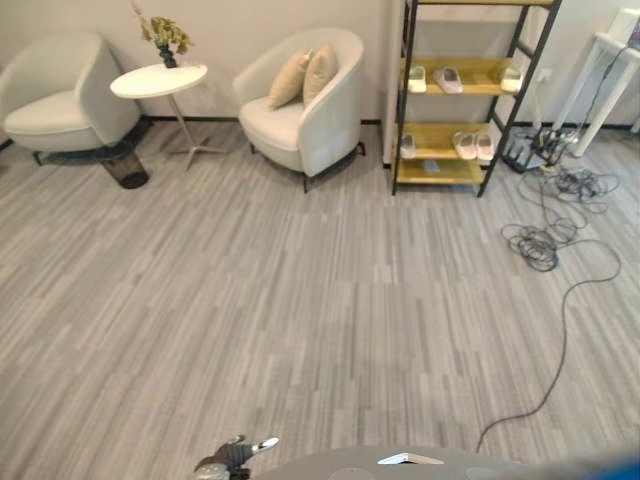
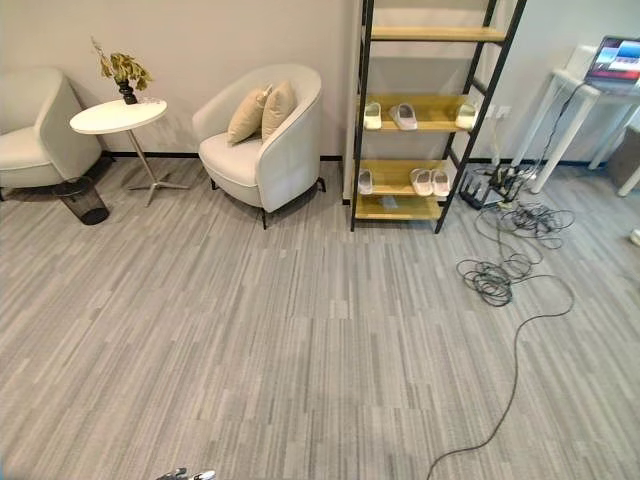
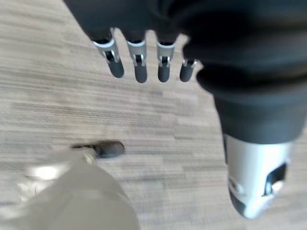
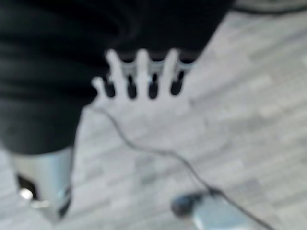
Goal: Arrange the slippers neatly on the shoe rack.
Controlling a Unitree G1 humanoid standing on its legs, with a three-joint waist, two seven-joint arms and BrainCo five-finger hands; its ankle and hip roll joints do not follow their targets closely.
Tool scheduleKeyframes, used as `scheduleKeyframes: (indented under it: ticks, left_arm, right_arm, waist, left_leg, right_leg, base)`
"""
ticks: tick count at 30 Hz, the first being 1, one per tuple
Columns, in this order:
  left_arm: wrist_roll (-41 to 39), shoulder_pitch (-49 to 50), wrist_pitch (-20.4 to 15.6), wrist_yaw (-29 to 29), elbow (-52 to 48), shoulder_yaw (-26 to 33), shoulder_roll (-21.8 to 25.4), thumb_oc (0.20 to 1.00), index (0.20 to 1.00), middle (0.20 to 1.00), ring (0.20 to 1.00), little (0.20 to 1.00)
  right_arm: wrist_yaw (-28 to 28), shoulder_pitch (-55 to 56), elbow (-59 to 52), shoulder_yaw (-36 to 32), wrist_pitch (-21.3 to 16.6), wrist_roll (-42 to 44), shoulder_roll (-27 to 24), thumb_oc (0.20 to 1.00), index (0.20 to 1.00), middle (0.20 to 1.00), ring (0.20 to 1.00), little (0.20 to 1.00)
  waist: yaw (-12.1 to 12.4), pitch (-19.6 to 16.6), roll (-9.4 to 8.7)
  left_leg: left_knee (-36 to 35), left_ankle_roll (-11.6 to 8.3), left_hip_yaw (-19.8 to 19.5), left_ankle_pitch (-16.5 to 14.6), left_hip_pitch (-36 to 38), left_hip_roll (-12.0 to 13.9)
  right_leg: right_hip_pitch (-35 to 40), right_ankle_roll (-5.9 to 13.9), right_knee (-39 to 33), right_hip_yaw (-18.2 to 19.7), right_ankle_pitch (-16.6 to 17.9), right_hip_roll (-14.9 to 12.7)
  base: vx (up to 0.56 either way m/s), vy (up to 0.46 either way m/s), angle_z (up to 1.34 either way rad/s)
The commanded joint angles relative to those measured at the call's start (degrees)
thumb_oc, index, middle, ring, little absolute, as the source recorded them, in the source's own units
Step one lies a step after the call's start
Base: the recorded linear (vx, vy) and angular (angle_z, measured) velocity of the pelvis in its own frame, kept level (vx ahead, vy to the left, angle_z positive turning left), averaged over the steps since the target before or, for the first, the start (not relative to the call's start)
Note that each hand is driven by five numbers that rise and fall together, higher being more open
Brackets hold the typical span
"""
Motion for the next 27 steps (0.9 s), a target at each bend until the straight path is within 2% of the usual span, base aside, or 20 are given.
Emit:
scheduleKeyframes:
  ticks: [1, 3, 5, 12, 21, 24, 26, 27]
  left_arm:
    - [0.2, -4.6, -1.0, 1.6, 3.9, 1.7, -0.2, 1.0, 1.0, 1.0, 1.0, 1.0]
    - [0.1, -4.6, -1.2, 1.9, 4.2, 1.7, -1.8, 1.0, 1.0, 1.0, 1.0, 1.0]
    - [0.4, -4.8, -1.3, 2.4, 4.8, 0.6, -3.9, 1.0, 1.0, 1.0, 1.0, 1.0]
    - [1.5, -5.3, -1.2, 1.7, 4.5, -3.0, -6.0, 1.0, 1.0, 1.0, 1.0, 1.0]
    - [2.8, -7.3, -0.5, 1.7, 5.7, -6.4, -6.2, 1.0, 1.0, 1.0, 1.0, 1.0]
    - [3.4, -8.7, -0.3, 1.1, 5.3, -7.8, -6.9, 1.0, 1.0, 1.0, 1.0, 1.0]
    - [3.5, -9.8, -0.3, 0.7, 4.4, -8.8, -7.4, 1.0, 1.0, 1.0, 1.0, 1.0]
    - [3.7, -10.6, -0.4, 0.8, 3.6, -9.5, -7.4, 1.0, 1.0, 1.0, 1.0, 1.0]
  right_arm:
    - [-0.9, -2.2, 0.9, -1.9, -2.0, 1.9, 2.7, 1.0, 1.0, 1.0, 1.0, 1.0]
    - [-1.0, -2.1, 0.9, -2.0, -2.2, 2.5, 4.2, 1.0, 1.0, 1.0, 1.0, 1.0]
    - [-0.8, -2.4, 1.4, -1.0, -2.3, 2.5, 7.9, 1.0, 1.0, 1.0, 1.0, 1.0]
    - [0.2, -2.8, 2.4, 3.5, -2.0, 0.4, 11.8, 1.0, 1.0, 1.0, 1.0, 1.0]
    - [0.4, -4.6, -0.6, 6.8, -2.3, -0.3, 10.5, 1.0, 1.0, 1.0, 1.0, 1.0]
    - [0.5, -3.9, -0.9, 6.6, -2.5, -0.4, 10.2, 1.0, 1.0, 1.0, 1.0, 1.0]
    - [0.5, -3.5, -0.6, 6.5, -2.5, -0.5, 9.9, 1.0, 1.0, 1.0, 1.0, 1.0]
    - [0.5, -3.5, -0.2, 6.7, -2.3, -0.8, 10.0, 1.0, 1.0, 1.0, 1.0, 1.0]
  waist:
    - [-0.7, 1.4, -3.09]
    - [-0.6, 0.8, -3.2]
    - [-0.5, 0.4, -3.37]
    - [-0.4, 1.4, -3.97]
    - [-2.3, 3.3, -3.56]
    - [-3.5, 4.0, -3.75]
    - [-4.1, 4.7, -5.0]
    - [-4.4, 5.4, -6.33]
  left_leg:
    - [-1.5, -1.87, 0.0, 5.8, -1.4, -3.0]
    - [-1.5, -1.8, 0.0, 5.4, -1.5, -3.1]
    - [-1.5, -1.73, 0.2, 4.5, -1.5, -3.2]
    - [-1.5, -1.78, 0.6, 4.7, -1.6, -3.2]
    - [-1.4, -1.4, 1.5, 7.1, 0.5, -1.3]
    - [4.8, -1.11, 1.7, 7.2, -0.1, 0.4]
    - [13.3, -0.57, 2.3, 6.6, -2.7, 1.7]
    - [21.1, -0.09, 3.1, 5.6, -6.2, 3.3]
  right_leg:
    - [8.0, 1.92, -5.2, 0.3, 7.8, 1.6]
    - [8.1, 1.92, -6.4, 0.1, 7.6, 1.6]
    - [8.0, 1.84, -6.9, 0.3, 6.8, 1.6]
    - [8.0, 1.56, -6.9, 0.6, 6.9, 1.8]
    - [8.3, 1.28, -6.7, 2.1, 7.2, 2.5]
    - [7.8, 1.15, -5.3, 3.4, 7.6, 2.6]
    - [7.7, 1.01, -4.5, 3.8, 8.5, 1.8]
    - [7.5, 1.0, -4.1, 3.7, 9.5, 0.9]
  base:
    - [0.0, 0.0, 0.0]
    - [0.0, 0.0, 0.0]
    - [0.01, 0.001, -0.02]
    - [0.01, -0.038, -0.04]
    - [0.02, -0.135, -0.01]
    - [0.0, -0.219, -0.16]
    - [-0.03, -0.315, -0.06]
    - [-0.06, -0.401, 0.06]
